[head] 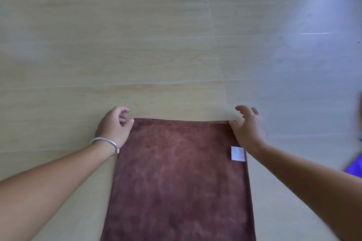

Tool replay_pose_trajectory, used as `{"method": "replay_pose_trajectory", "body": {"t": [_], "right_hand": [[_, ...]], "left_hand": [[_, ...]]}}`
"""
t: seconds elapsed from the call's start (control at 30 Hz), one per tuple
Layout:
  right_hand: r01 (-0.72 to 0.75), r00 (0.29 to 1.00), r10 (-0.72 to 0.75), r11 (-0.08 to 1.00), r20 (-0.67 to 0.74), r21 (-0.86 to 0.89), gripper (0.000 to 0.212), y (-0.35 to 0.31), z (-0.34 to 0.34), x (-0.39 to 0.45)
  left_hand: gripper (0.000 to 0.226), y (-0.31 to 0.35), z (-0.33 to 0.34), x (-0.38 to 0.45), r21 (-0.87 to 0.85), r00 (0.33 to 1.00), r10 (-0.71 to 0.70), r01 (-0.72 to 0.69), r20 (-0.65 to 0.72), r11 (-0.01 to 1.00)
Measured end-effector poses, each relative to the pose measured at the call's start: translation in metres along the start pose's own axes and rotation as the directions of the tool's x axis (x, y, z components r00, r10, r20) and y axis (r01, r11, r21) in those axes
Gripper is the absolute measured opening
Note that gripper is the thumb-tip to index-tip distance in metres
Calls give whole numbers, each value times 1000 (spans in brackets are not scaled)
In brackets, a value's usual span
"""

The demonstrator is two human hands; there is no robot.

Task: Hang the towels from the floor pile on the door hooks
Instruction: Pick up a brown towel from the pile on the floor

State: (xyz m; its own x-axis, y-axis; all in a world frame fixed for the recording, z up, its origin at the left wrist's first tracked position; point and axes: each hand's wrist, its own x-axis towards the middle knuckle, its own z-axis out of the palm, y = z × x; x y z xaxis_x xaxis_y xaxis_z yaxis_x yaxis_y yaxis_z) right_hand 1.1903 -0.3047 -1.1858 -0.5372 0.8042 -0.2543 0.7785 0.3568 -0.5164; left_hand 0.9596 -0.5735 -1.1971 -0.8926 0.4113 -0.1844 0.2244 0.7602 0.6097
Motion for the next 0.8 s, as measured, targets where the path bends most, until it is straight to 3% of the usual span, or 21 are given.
{"method": "replay_pose_trajectory", "body": {"t": [0.07, 0.13, 0.17, 0.2, 0.27, 0.37, 0.47, 0.57, 0.67, 0.73, 0.8], "right_hand": [[328, 942, -335, 935, -28, -132, 39, 6, 11, -11], [678, 730, -674, 691, 115, -252, 35, 21, 12, -39], [762, 642, -734, 576, 222, -297, 37, 32, 12, -56], [795, 602, -723, 501, 340, -342, 45, 42, 13, -73], [792, 611, -579, 464, 540, -397, 63, 54, 11, -94], [784, 620, -491, 412, 611, -464, 71, 44, 7, -78], [701, 712, -452, 414, 537, -581, 72, 18, 6, -24], [492, 864, -369, 475, 343, -729, 68, -12, 3, 23], [567, 809, -513, 558, 286, -606, 65, -31, -1, 19], [677, 732, -582, 564, 354, -472, 69, -22, 2, -7], [741, 671, -588, 511, 452, -436, 75, 3, 5, -29]], "left_hand": [[17, -4, 6, -8, 146, 939, 339, -328, -57, 933], [22, -10, 5, -35, 272, 719, 669, -693, 190, 668], [30, -15, 6, -51, 298, 631, 704, -775, 325, 557], [42, -21, 8, -67, 332, 601, 673, -800, 432, 500], [63, -27, 12, -92, 406, 638, 543, -768, 546, 495], [71, -26, 17, -83, 460, 653, 490, -756, 578, 465], [74, -13, 28, -26, 543, 712, 431, -702, 554, 461], [69, 17, 37, 38, 689, 851, 293, -526, 437, 499], [65, 39, 27, 49, 636, 853, 357, -522, 381, 568], [68, 33, 21, 19, 535, 794, 483, -607, 370, 588], [75, 13, 19, -29, 450, 705, 581, -708, 407, 544]]}}
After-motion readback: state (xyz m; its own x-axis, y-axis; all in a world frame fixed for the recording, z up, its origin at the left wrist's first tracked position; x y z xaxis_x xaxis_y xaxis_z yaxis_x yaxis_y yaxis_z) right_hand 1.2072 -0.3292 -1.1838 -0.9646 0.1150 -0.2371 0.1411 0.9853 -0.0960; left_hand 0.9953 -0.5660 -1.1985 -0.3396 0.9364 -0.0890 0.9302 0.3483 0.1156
